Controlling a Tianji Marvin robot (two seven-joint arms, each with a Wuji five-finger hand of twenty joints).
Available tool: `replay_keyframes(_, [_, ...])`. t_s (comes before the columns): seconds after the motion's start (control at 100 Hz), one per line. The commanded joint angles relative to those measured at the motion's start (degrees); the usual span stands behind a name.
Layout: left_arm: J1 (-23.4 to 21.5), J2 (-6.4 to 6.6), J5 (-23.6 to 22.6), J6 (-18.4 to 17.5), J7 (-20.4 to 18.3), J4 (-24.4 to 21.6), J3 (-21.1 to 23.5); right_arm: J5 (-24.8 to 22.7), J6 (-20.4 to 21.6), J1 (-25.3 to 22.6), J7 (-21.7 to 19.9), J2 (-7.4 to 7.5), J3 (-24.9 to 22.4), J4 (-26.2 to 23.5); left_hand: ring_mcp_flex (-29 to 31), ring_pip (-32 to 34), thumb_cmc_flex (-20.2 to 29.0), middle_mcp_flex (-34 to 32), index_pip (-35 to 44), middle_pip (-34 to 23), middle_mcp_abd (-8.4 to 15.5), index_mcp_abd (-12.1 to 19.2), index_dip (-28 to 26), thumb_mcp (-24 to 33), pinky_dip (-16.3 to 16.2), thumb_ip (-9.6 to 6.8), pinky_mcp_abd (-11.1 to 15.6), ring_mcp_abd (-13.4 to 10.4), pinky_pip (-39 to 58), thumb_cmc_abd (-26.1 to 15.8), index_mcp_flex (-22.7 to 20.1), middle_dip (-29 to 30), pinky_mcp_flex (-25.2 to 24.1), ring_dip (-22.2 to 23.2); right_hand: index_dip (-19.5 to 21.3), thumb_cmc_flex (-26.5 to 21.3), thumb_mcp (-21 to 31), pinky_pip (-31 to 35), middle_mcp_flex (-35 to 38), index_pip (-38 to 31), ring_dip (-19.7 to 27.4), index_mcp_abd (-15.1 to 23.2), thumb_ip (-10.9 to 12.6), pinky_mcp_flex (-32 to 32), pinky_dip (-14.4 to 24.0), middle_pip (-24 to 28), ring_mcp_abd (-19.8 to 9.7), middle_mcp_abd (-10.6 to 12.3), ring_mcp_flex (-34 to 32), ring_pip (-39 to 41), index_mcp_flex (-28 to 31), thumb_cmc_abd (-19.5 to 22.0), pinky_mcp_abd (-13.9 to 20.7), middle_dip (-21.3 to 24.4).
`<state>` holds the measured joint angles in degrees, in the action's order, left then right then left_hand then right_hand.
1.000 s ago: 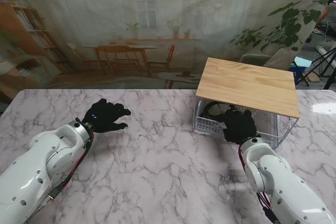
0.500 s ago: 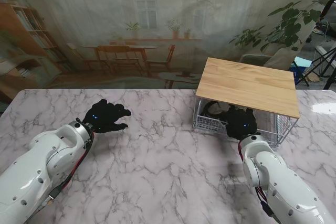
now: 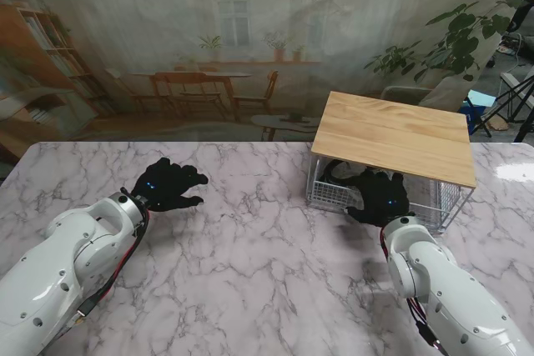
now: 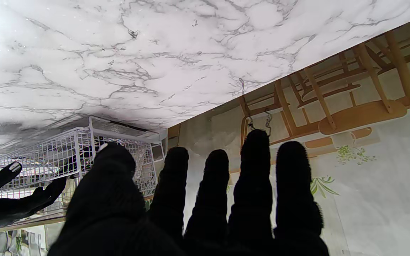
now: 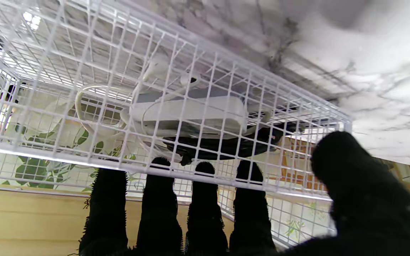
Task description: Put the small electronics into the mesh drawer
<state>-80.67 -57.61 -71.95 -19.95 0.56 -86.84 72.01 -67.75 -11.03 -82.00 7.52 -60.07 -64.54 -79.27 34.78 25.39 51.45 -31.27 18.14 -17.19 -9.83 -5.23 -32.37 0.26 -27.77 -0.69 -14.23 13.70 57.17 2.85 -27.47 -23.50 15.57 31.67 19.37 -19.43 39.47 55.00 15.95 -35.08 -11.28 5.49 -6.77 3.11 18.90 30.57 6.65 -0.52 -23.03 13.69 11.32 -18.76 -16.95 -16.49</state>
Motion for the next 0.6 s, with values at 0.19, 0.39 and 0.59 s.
replay_keyframes(0.19, [0.1, 0.04, 0.1, 0.0, -0.6, 0.3, -0.3, -1.1, 1.5, -1.8, 0.3, 0.15, -0.6, -2.3, -0.9, -0.6, -1.2, 2.3, 0.1, 0.9, -1.0, -0.6, 0.1, -1.0, -1.0, -0.84, 0.5, 0.9, 0.9, -3.2, -0.2, 0.6, -0.7, 0.2, -6.0, 2.8, -7.2, -4.1, -5.6, 4.7, 3.3, -4.2, 2.3, -2.8, -1.6, -5.4, -0.6, -1.4, 4.6, -6.1, -6.5, 5.9, 0.0, 3.0])
replay_keyframes(0.39, [0.0, -0.07, 0.3, 0.5, -0.2, 0.2, -0.2, -0.5, 2.2, -4.5, 1.2, -0.22, -2.0, -5.7, -1.0, -0.7, -1.2, 2.3, 0.0, 0.9, -1.0, -0.7, 0.2, -1.0, -0.9, -0.83, 0.5, 0.9, 0.5, -3.2, -0.1, 0.6, -1.2, 0.2, -4.6, 1.0, -8.9, -3.6, -5.5, 2.6, 2.6, -3.5, 2.7, -3.0, -1.2, -3.2, 0.1, -1.6, 4.3, -5.0, -5.3, 6.4, -0.1, 1.8])
replay_keyframes(0.59, [0.0, -0.36, 1.1, 1.4, 0.3, -0.5, -0.4, 0.1, 3.0, -8.8, 1.2, -0.59, -3.6, -11.3, -2.6, -1.7, -1.2, 2.3, 0.1, 0.9, -1.1, -0.8, 0.1, -1.1, -0.3, -0.8, 0.4, 0.8, -1.0, -3.2, -0.4, 0.6, -3.1, -0.2, -3.0, 0.0, -8.0, -2.6, -4.0, 0.0, 1.1, -3.7, 3.1, -2.6, -0.4, 0.7, 1.8, -4.5, 2.9, -3.2, -0.5, 5.5, -0.9, 0.3])
